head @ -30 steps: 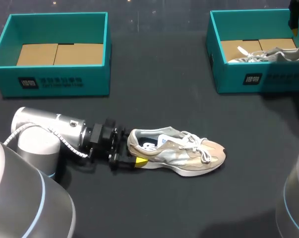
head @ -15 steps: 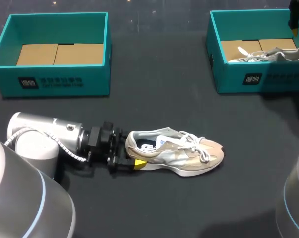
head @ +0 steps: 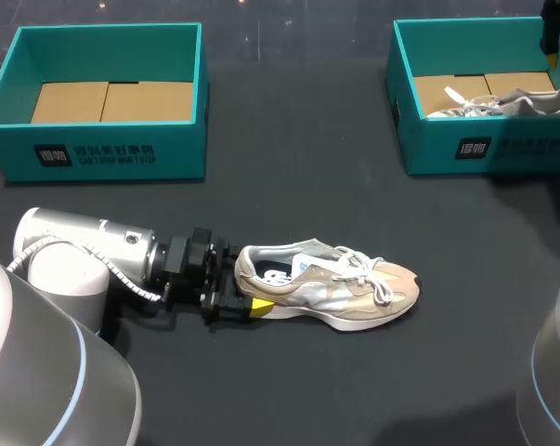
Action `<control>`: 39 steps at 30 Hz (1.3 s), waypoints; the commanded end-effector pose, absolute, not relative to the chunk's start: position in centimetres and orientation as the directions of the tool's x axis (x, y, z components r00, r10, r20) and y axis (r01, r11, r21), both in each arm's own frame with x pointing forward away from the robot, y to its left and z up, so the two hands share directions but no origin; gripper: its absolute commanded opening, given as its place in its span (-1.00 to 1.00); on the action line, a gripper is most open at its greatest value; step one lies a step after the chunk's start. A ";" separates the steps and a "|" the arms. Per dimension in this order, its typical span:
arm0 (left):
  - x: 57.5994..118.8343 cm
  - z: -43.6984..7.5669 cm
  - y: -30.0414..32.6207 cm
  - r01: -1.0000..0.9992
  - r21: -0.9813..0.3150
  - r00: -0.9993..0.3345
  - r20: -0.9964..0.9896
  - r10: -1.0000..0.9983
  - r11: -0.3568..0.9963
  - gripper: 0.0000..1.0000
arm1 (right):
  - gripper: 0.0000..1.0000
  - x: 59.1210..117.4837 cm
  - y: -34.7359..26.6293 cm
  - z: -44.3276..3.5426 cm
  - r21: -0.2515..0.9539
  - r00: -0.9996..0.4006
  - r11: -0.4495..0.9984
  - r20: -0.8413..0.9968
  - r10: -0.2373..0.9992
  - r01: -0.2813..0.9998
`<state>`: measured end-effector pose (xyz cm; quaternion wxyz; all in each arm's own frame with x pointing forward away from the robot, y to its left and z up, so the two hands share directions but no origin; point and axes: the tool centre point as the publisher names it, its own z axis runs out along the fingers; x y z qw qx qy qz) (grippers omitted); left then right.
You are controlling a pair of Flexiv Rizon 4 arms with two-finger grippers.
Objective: Take the shoe out of the shoebox, open the shoe tongue, remove and reinsert the insole, then place the shoe into the shoebox
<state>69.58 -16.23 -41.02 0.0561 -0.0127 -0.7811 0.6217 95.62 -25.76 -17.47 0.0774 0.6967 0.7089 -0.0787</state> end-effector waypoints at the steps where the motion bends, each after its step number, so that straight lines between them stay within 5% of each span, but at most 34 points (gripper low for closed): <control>1: 69.5 -41.2 -16.0 -0.050 -0.973 -0.993 0.072 0.089 0.227 -1.00 | 1.00 95.5 -25.8 -17.4 -0.003 -0.017 0.017 -0.220 0.975 1.000; 17: 69.5 -41.2 -16.0 -0.050 -0.973 -0.993 0.072 0.089 0.227 -1.00 | 1.00 95.5 -25.8 -17.4 -0.003 -0.017 0.017 -0.220 0.975 1.000; 39: 69.5 -41.2 -16.0 -0.050 -0.973 -0.993 0.072 0.089 0.227 -1.00 | 1.00 82.7 -9.9 -17.2 -0.012 0.075 -0.077 -0.124 0.989 0.997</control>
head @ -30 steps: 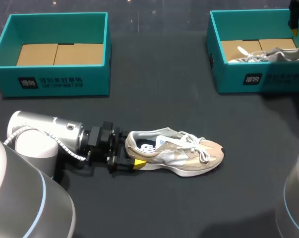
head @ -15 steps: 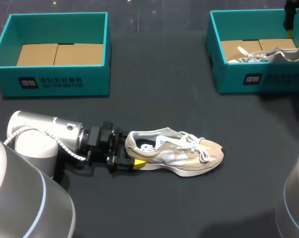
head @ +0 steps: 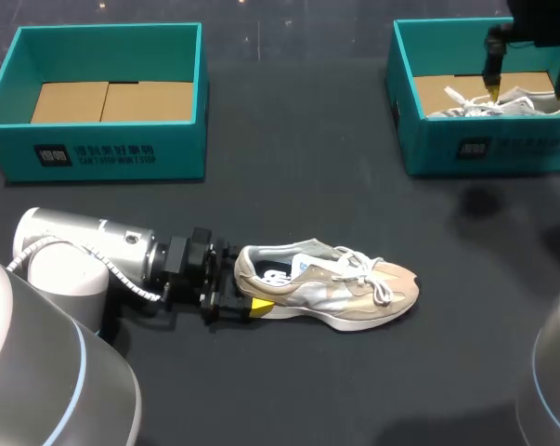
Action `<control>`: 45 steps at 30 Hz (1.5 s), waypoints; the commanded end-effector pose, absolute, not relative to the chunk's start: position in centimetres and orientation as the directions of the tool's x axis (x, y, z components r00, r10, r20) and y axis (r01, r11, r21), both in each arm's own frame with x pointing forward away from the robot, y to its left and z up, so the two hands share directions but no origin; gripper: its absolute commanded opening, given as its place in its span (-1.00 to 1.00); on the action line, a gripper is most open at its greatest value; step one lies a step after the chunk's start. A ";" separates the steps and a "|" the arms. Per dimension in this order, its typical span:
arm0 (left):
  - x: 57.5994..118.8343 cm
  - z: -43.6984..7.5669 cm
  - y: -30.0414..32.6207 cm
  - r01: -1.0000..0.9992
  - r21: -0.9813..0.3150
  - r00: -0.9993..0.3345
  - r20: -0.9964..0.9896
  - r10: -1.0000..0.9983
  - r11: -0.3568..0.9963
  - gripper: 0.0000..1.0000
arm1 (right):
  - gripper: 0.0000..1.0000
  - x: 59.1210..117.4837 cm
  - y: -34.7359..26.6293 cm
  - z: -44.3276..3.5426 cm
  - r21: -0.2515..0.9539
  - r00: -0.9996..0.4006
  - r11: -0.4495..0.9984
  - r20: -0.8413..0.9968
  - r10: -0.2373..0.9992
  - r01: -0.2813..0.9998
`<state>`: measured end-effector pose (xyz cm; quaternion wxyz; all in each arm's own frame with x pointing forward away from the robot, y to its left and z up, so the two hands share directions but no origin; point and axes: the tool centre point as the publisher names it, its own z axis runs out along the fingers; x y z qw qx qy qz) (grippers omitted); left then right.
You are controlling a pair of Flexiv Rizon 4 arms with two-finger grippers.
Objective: Take the shoe out of the shoebox, open the shoe tongue, remove and reinsert the insole, then place the shoe into the shoebox
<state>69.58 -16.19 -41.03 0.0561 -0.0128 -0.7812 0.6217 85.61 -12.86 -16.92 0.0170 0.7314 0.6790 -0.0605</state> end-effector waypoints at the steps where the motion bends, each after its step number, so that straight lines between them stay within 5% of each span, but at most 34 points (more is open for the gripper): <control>1: 69.5 -41.2 -16.0 -0.050 -0.973 -0.993 0.072 0.089 0.227 -1.00 | 1.00 82.1 -8.9 -17.3 -0.016 0.076 -0.079 -0.118 0.990 0.997; 6: 69.5 -41.2 -16.0 -0.050 -0.973 -0.993 0.072 0.089 0.227 -1.00 | 1.00 80.1 -4.7 -17.5 -0.050 0.047 -0.050 -0.072 0.996 0.997; 24: 69.5 -41.2 -16.0 -0.050 -0.973 -0.993 0.072 0.089 0.227 -1.00 | 1.00 80.1 -4.7 -17.5 -0.050 0.047 -0.050 -0.072 0.996 0.997; 33: 69.5 -41.2 -16.0 -0.050 -0.973 -0.993 0.072 0.089 0.227 -1.00 | 1.00 75.9 1.9 -18.2 0.044 0.073 -0.070 -0.088 0.993 0.997; 45: 69.5 -41.2 -16.0 -0.050 -0.973 -0.993 0.072 0.089 0.227 -1.00 | 1.00 72.2 9.2 -22.6 -0.005 0.060 -0.060 -0.057 0.997 0.998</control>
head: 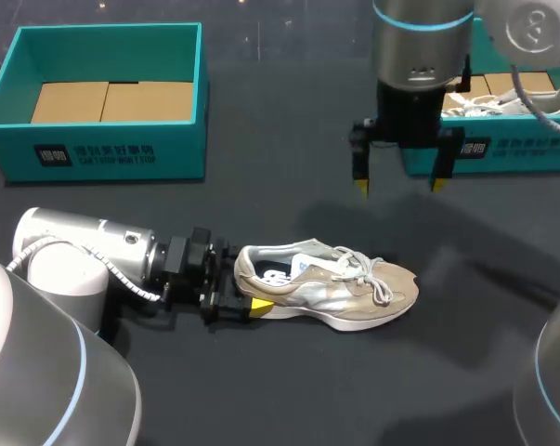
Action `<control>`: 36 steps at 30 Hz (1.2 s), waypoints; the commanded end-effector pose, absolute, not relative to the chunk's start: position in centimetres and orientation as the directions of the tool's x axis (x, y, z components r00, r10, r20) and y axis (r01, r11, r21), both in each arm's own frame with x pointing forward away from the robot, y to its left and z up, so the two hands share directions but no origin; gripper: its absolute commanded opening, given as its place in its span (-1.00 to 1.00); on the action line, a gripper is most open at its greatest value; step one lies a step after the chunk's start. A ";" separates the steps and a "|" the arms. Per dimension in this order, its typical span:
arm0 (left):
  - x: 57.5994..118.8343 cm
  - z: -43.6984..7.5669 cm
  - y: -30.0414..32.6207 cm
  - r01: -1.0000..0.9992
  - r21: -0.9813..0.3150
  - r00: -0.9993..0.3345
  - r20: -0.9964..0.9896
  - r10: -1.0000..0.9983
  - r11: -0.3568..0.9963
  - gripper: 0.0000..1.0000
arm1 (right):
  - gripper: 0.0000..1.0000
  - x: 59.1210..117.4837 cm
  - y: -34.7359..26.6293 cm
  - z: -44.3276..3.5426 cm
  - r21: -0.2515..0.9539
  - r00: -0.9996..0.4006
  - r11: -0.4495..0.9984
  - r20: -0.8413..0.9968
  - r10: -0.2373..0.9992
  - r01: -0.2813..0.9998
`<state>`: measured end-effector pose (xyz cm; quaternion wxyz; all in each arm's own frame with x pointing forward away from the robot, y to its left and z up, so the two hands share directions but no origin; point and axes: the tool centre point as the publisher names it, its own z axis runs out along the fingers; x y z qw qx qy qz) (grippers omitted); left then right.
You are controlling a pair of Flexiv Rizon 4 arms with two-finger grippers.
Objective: Take the shoe out of the shoebox, open the shoe tongue, remove and reinsert the insole, then place the shoe into the shoebox
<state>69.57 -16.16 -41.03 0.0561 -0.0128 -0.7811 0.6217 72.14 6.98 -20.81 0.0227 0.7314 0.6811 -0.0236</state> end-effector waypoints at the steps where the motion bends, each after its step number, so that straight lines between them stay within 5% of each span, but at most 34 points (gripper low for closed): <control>1: 69.5 -41.2 -16.0 -0.050 -0.973 -0.993 0.072 0.089 0.227 -1.00 | 1.00 72.0 9.7 -22.7 -0.005 0.059 -0.059 -0.052 0.997 0.998; 24: 69.5 -41.2 -16.0 -0.050 -0.973 -0.993 0.072 0.089 0.227 -1.00 | 1.00 70.4 12.4 -22.7 -0.027 -0.012 0.011 -0.003 1.000 1.000; 36: 69.5 -41.2 -16.0 -0.050 -0.973 -0.993 0.072 0.089 0.227 -1.00 | 1.00 68.3 16.7 -23.0 0.047 0.081 -0.077 -0.078 0.994 0.996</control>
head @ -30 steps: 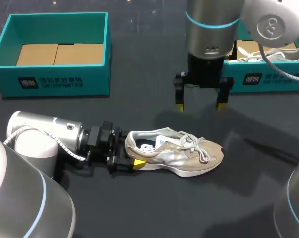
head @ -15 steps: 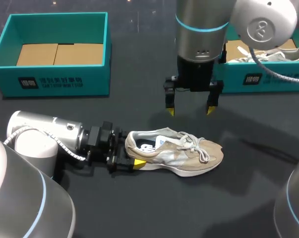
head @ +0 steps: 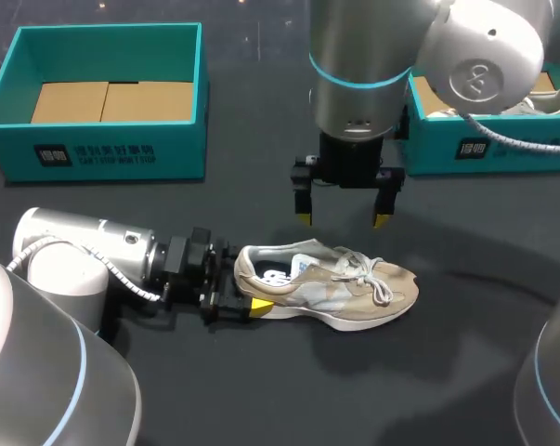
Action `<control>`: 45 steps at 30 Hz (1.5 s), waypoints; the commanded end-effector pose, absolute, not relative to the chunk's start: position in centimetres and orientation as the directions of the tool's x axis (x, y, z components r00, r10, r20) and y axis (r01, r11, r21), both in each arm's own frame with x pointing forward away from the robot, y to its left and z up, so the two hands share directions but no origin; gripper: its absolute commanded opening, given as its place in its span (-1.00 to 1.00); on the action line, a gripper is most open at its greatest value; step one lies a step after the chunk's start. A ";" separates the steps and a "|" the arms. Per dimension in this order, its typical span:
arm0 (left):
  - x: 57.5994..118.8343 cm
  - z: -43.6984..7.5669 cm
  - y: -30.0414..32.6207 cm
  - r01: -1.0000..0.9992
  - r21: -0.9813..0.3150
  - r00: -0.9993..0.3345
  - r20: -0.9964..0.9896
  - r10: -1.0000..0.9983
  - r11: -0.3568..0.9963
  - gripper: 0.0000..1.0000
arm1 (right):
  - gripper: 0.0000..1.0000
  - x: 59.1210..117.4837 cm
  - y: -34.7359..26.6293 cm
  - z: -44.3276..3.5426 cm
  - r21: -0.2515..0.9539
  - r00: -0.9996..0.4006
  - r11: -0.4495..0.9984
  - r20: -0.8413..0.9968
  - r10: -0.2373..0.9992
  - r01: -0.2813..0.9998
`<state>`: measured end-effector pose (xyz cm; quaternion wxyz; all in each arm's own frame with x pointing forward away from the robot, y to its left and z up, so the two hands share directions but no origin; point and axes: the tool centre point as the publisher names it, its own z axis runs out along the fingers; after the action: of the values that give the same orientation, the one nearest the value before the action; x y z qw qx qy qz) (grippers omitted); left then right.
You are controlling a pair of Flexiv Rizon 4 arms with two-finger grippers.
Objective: Take the shoe out of the shoebox, open the shoe tongue, remove and reinsert the insole, then place the shoe into the shoebox
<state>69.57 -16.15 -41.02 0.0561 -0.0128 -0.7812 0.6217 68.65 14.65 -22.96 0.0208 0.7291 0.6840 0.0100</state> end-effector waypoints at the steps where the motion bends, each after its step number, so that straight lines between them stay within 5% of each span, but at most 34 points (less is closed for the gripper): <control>1: 69.5 -41.2 -16.0 -0.050 -0.973 -0.993 0.072 0.089 0.227 -1.00 | 1.00 68.3 16.8 -23.1 0.051 0.083 -0.080 -0.079 0.993 0.996; 45: 69.5 -41.2 -16.0 -0.050 -0.973 -0.993 0.072 0.089 0.227 -1.00 | 1.00 68.0 18.5 -30.5 0.025 0.199 -0.198 -0.115 0.973 0.980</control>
<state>69.57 -16.15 -41.02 0.0562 -0.0128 -0.7811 0.6217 68.44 17.76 -29.86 0.0382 0.7505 0.6588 -0.0370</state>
